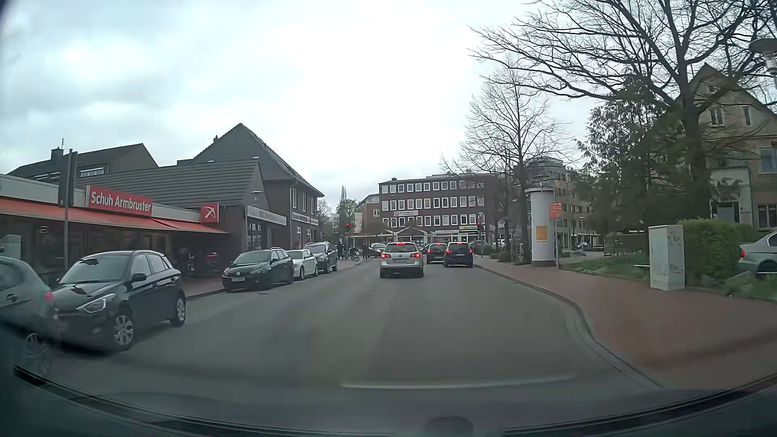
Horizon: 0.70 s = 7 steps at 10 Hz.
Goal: Follow the waypoints while adhering to traffic rules and regulations
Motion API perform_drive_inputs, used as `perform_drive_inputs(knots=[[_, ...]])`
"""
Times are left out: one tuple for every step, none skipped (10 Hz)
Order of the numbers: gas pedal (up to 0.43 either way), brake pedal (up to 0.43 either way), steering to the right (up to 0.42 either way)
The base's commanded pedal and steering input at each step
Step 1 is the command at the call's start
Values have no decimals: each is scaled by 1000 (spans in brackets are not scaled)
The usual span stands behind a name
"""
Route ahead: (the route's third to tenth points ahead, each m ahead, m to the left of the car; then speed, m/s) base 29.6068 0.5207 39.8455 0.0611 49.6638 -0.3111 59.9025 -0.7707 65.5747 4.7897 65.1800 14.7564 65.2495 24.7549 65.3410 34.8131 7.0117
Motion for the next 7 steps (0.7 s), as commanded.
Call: perform_drive_inputs(knots=[[87, 0, -6], [87, 0, -6], [87, 0, -5], [87, 6, 1], [79, 0, 1], [67, 0, 1], [39, 0, 1]])
